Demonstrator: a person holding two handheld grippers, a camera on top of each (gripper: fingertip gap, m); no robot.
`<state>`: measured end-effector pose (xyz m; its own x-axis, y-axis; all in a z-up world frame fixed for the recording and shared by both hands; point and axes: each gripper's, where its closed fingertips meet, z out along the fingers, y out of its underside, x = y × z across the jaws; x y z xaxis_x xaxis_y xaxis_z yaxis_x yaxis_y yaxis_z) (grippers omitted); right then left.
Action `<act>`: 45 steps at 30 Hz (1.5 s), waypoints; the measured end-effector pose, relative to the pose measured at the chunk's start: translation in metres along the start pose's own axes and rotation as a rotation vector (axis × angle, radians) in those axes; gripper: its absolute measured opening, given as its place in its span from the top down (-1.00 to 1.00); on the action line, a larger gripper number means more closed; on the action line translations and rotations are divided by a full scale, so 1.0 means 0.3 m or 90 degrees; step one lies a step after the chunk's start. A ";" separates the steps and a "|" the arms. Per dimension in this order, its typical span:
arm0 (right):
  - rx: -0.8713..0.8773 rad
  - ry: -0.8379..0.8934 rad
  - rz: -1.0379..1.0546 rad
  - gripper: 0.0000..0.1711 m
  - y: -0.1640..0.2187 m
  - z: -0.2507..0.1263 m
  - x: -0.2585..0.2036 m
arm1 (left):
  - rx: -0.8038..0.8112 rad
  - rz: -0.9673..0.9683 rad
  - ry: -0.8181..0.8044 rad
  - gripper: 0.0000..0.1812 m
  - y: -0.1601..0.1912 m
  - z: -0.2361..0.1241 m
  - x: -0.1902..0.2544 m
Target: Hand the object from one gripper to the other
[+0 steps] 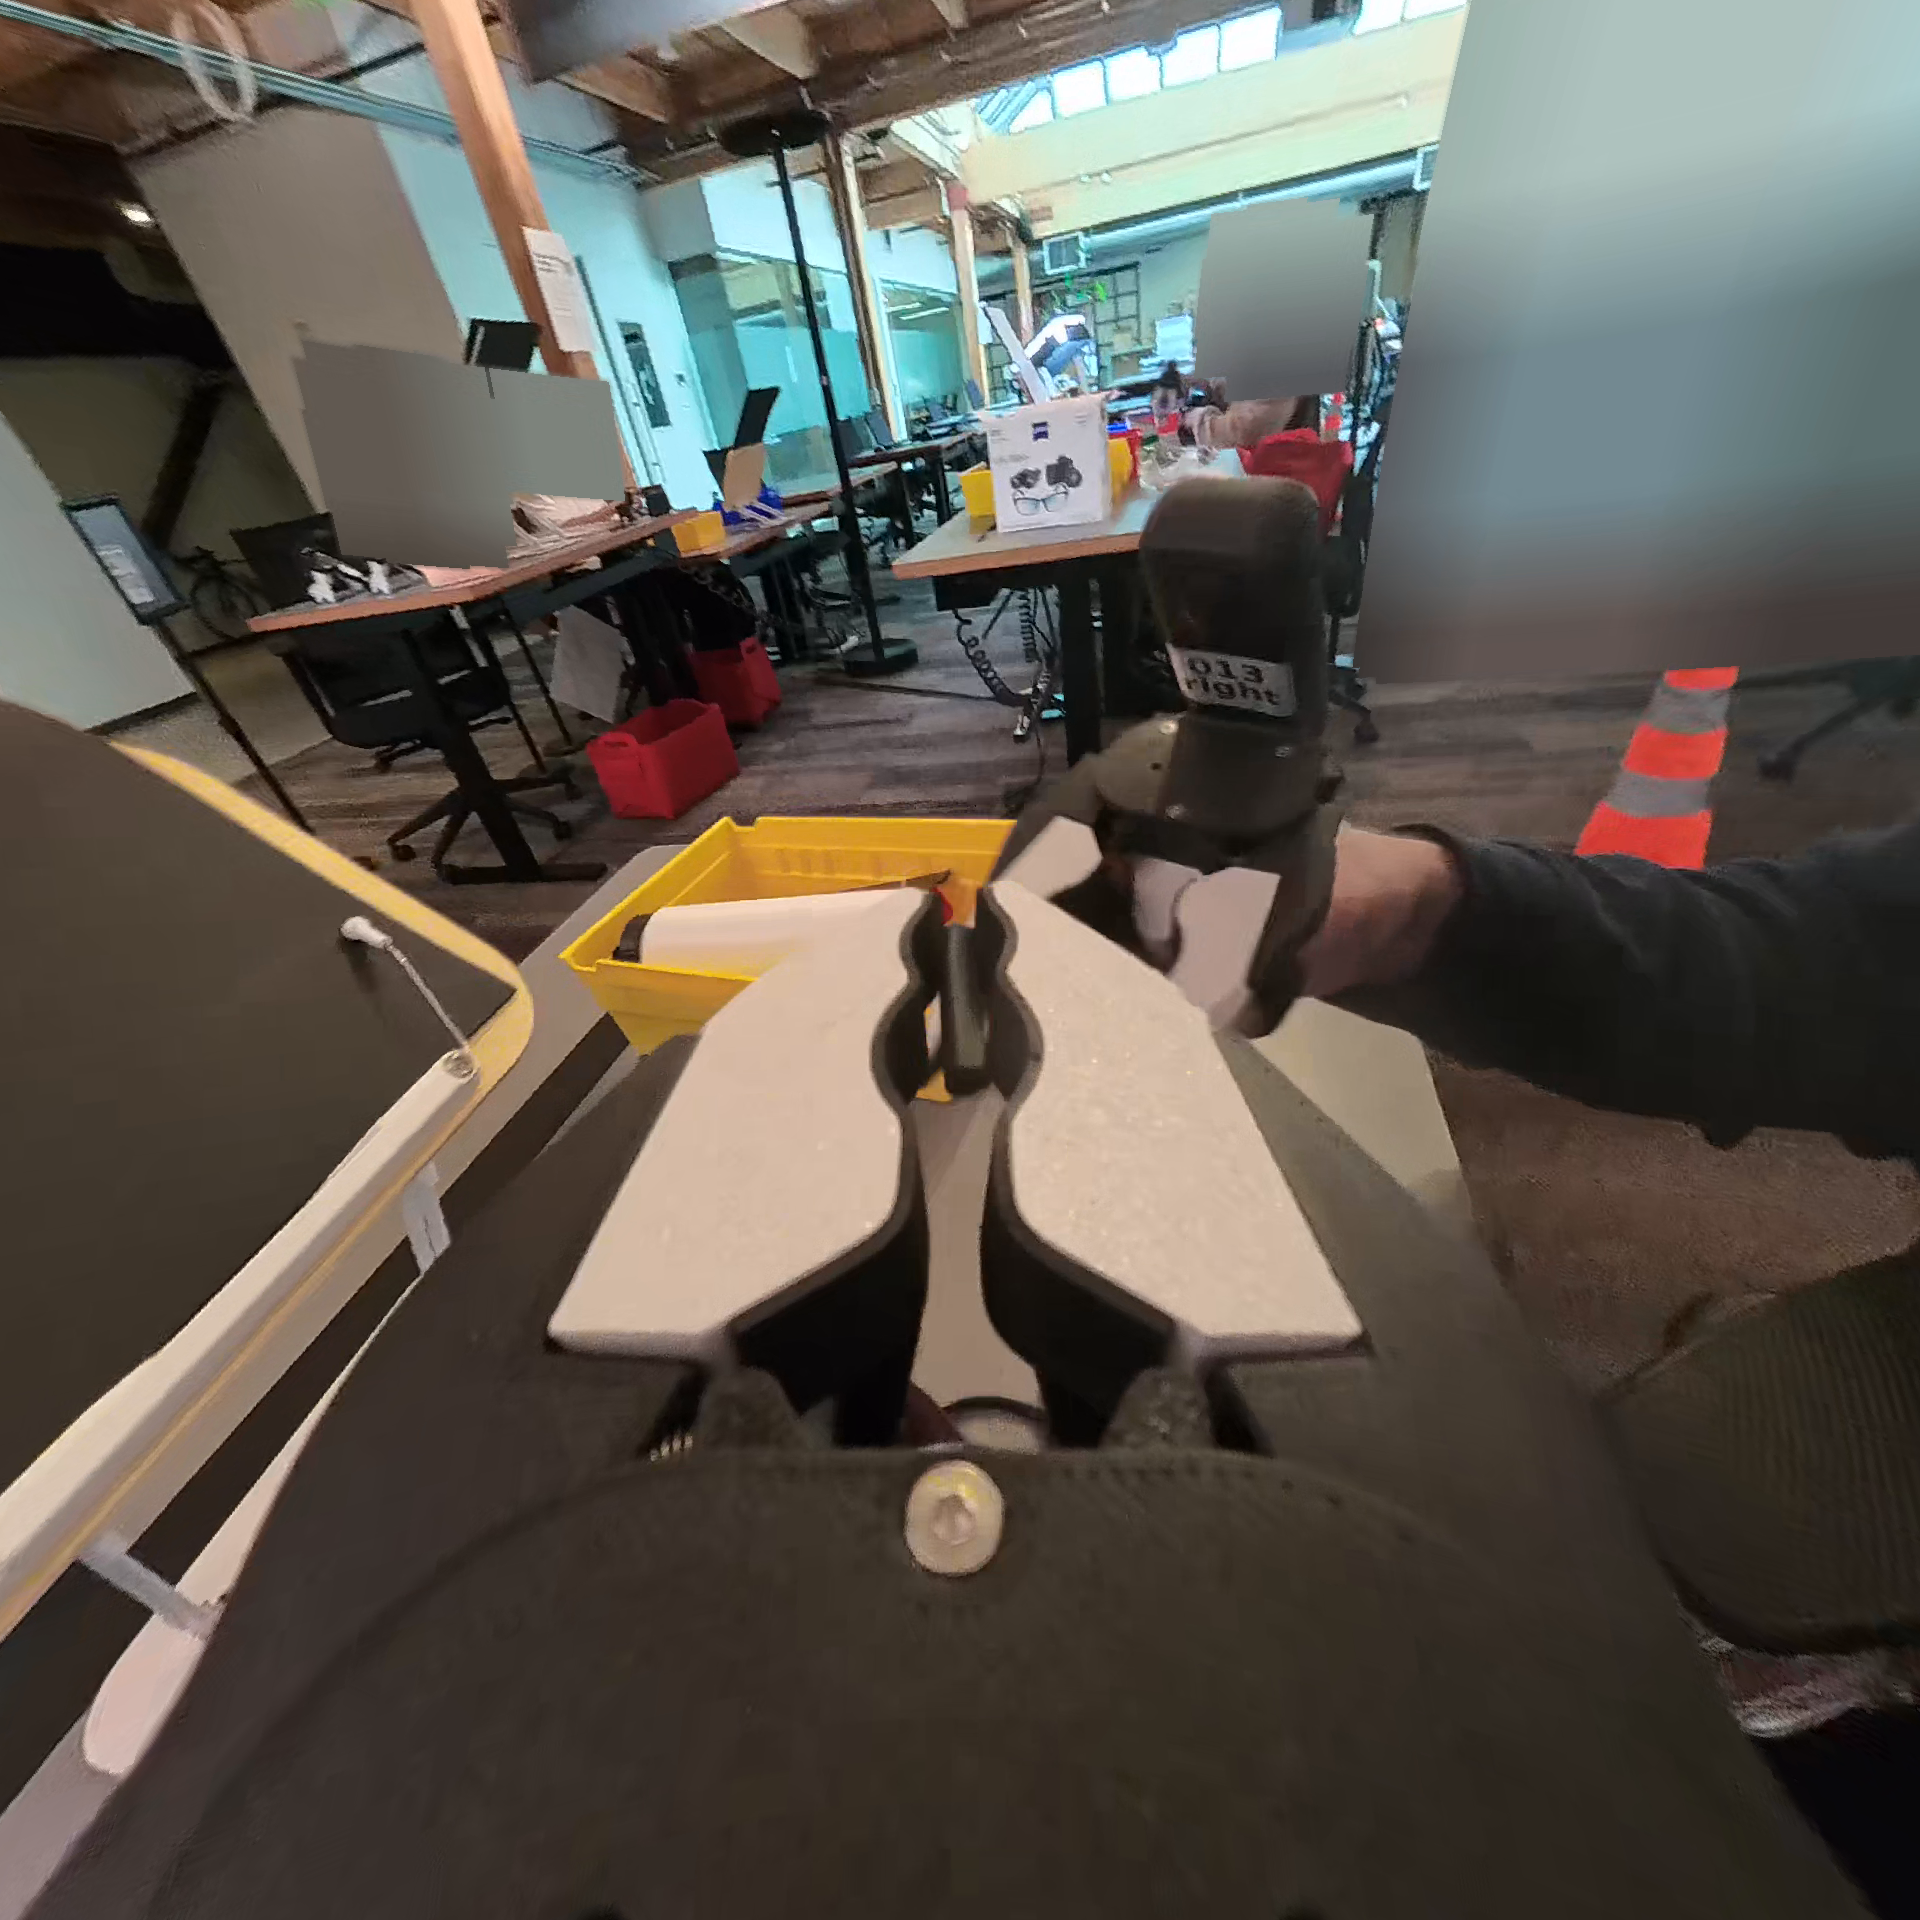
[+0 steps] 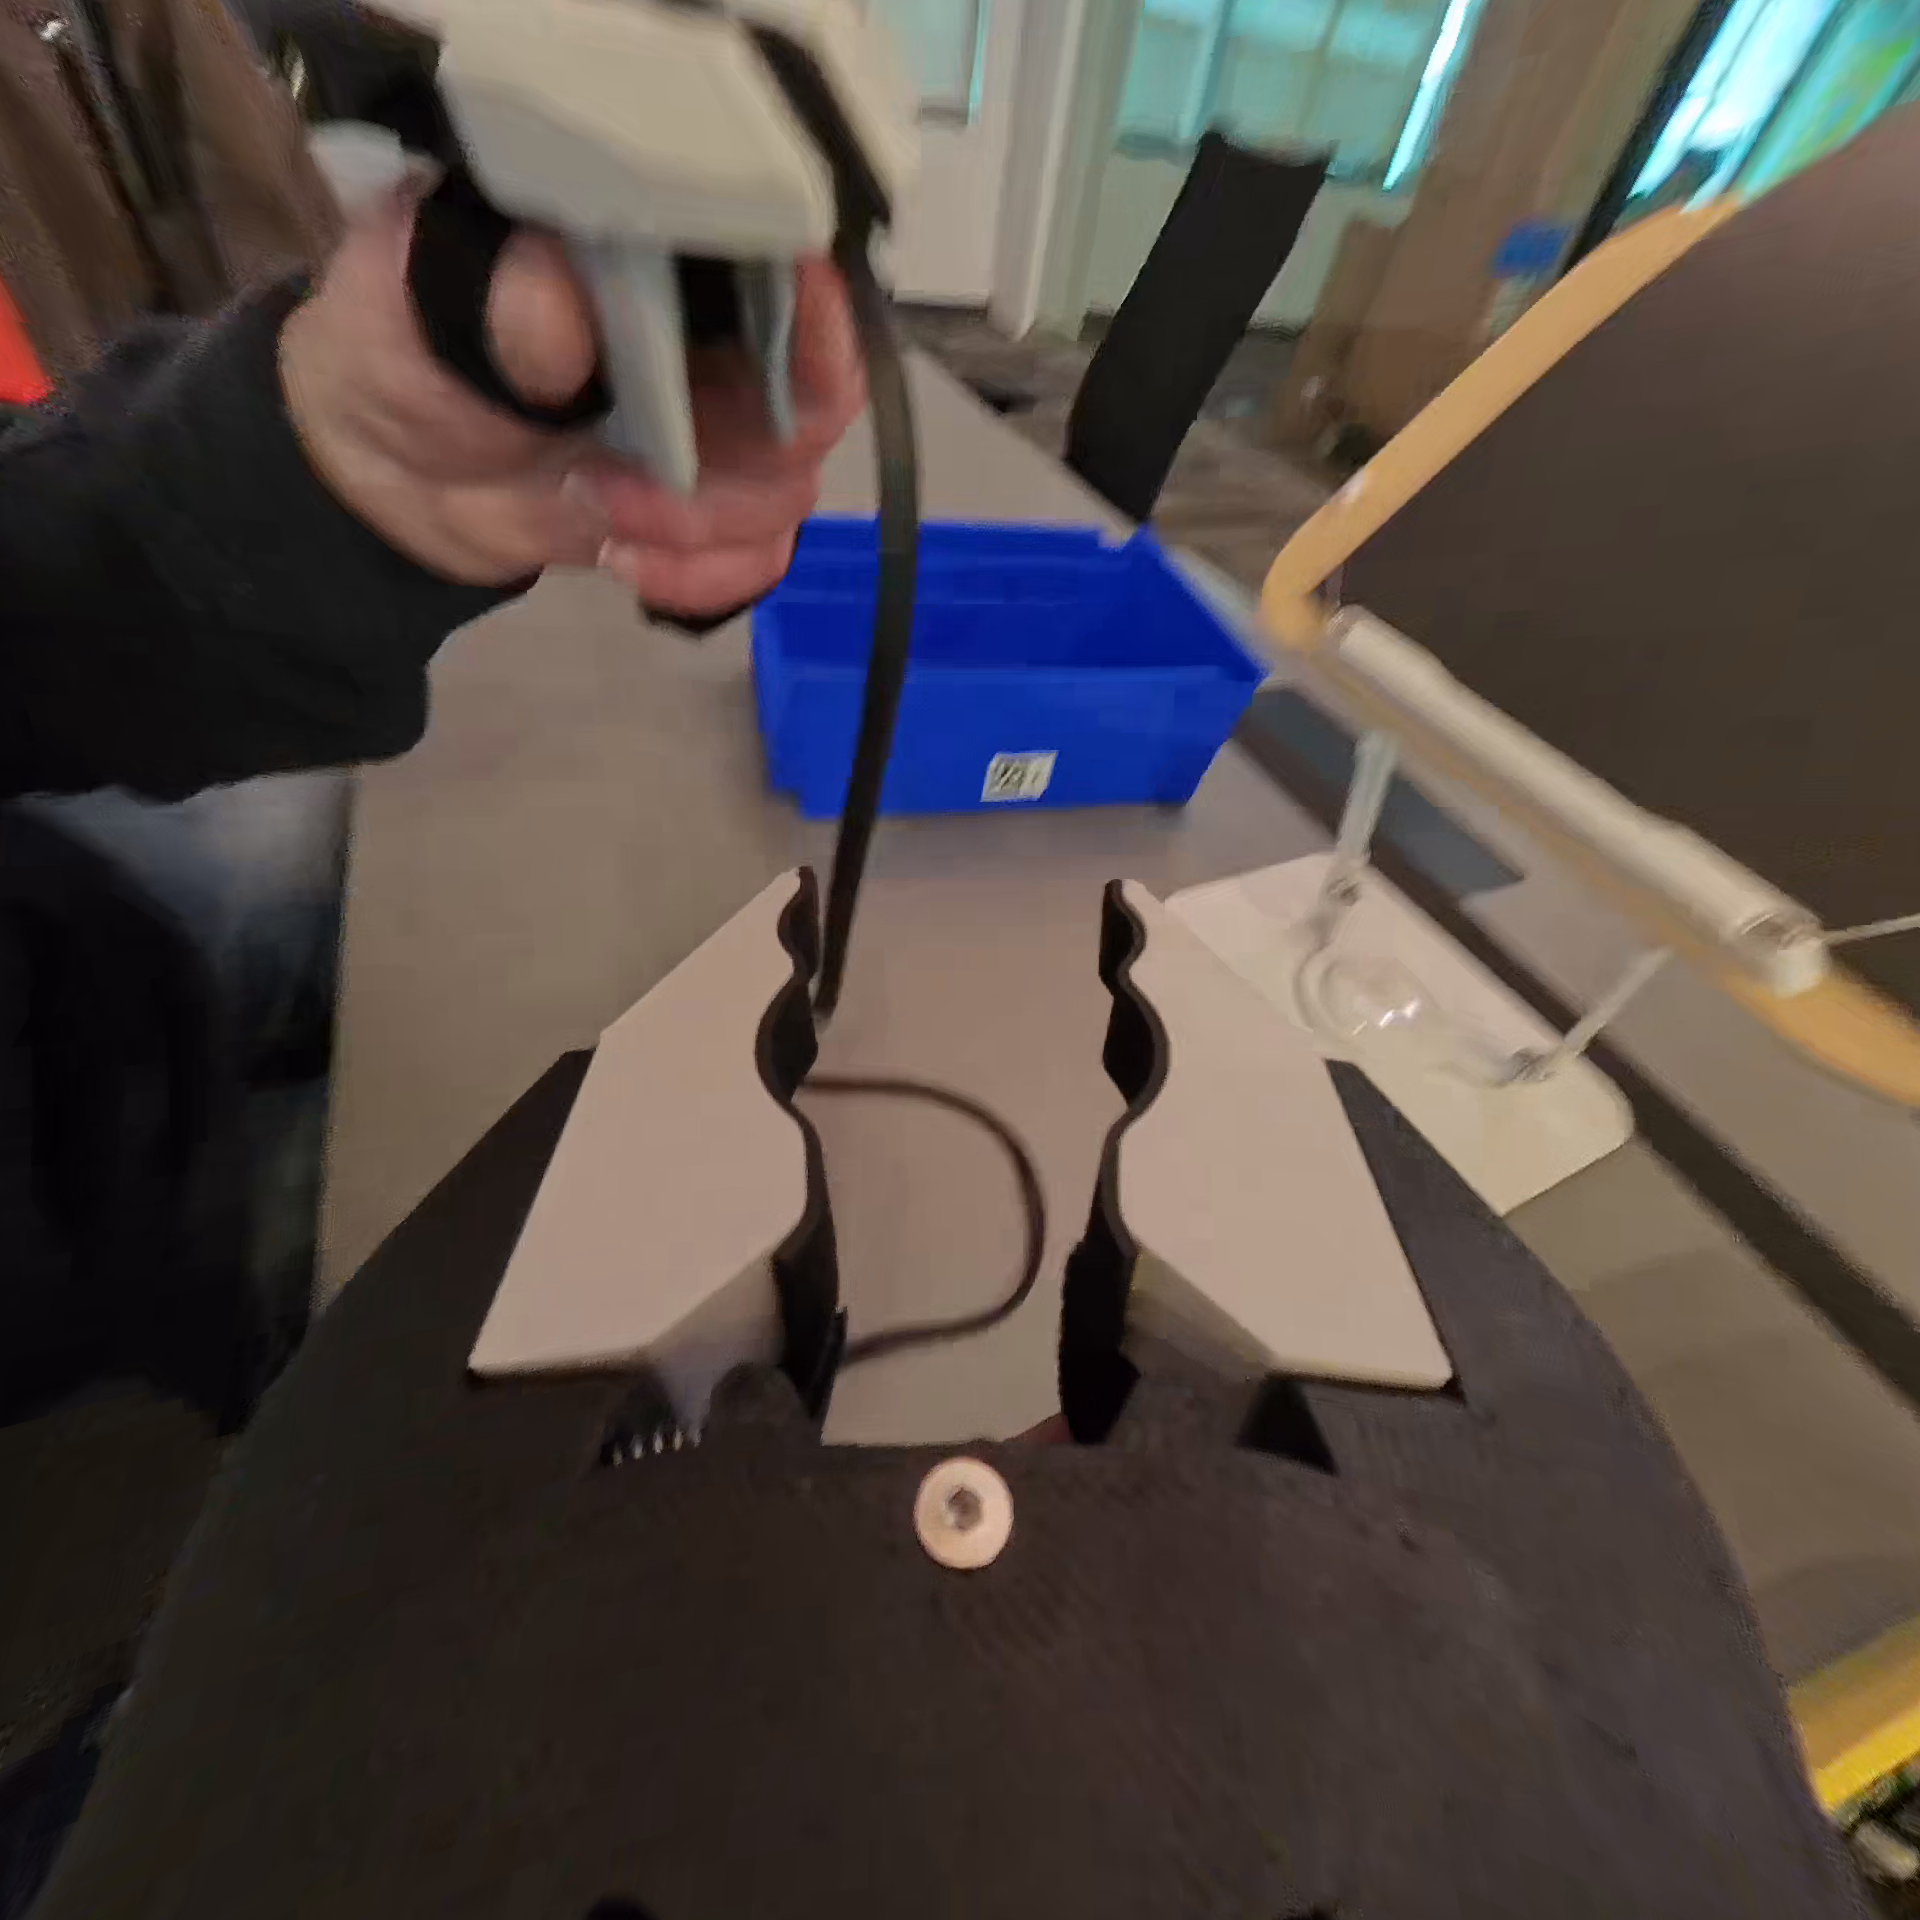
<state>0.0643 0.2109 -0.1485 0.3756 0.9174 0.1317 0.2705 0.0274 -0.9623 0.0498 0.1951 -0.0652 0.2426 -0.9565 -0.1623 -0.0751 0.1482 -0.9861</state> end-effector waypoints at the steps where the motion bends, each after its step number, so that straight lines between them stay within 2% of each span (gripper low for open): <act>1: 0.012 -0.002 -0.010 0.45 -0.026 0.015 0.002 | -0.001 0.005 0.004 0.94 -0.009 0.008 0.009; 3: -0.017 -0.030 -0.026 0.49 -0.021 0.054 -0.014 | -0.002 0.008 0.009 0.94 -0.027 0.020 0.023; 5: -0.037 -0.065 -0.044 0.83 0.001 0.081 -0.045 | 0.004 0.017 0.011 0.94 -0.049 0.022 0.030; 7: -0.033 -0.079 -0.030 0.93 0.011 0.088 -0.057 | 0.012 0.022 0.006 0.94 -0.073 0.013 0.026; 10: -0.017 -0.092 0.013 0.85 0.024 0.072 -0.051 | 0.024 0.022 -0.012 0.94 -0.095 -0.012 -0.002; 11: -0.014 -0.097 0.016 0.85 0.028 0.063 -0.050 | 0.031 0.017 -0.017 0.94 -0.100 -0.023 -0.013; 12: -0.006 -0.105 0.016 0.99 0.027 0.055 -0.051 | 0.036 0.011 -0.024 0.94 -0.102 -0.034 -0.025; 13: 0.002 -0.109 0.019 1.00 0.022 0.049 -0.050 | 0.042 0.005 -0.031 0.94 -0.104 -0.045 -0.037; 25: 0.054 -0.114 0.044 1.00 -0.039 0.041 -0.027 | 0.073 -0.018 -0.047 0.94 -0.116 -0.120 -0.055; 30: 0.047 -0.142 0.076 0.96 0.002 0.144 -0.064 | 0.053 0.009 -0.038 0.94 -0.134 -0.079 -0.026; 32: 0.044 -0.149 0.082 0.85 0.013 0.188 -0.085 | 0.042 0.018 -0.034 0.93 -0.142 -0.070 -0.023; 34: 0.050 -0.150 0.075 1.00 0.010 0.213 -0.096 | 0.038 0.020 -0.034 0.95 -0.151 -0.074 -0.024; 36: 0.042 -0.146 0.057 1.00 0.012 0.228 -0.101 | 0.032 0.026 -0.037 0.94 -0.155 -0.083 -0.028; 41: 0.097 -0.150 0.072 1.00 -0.055 0.188 -0.078 | 0.043 0.014 -0.060 0.94 -0.144 -0.119 -0.057; 45: 0.128 -0.080 0.067 1.00 -0.116 0.111 0.028 | 0.018 0.017 -0.103 0.94 -0.065 -0.171 -0.083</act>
<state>0.0286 0.2308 -0.1219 0.2752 0.9613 0.0099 0.0497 -0.0040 -0.9988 -0.0045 0.2031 -0.0402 0.3929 -0.8997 -0.1903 -0.0568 0.1828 -0.9815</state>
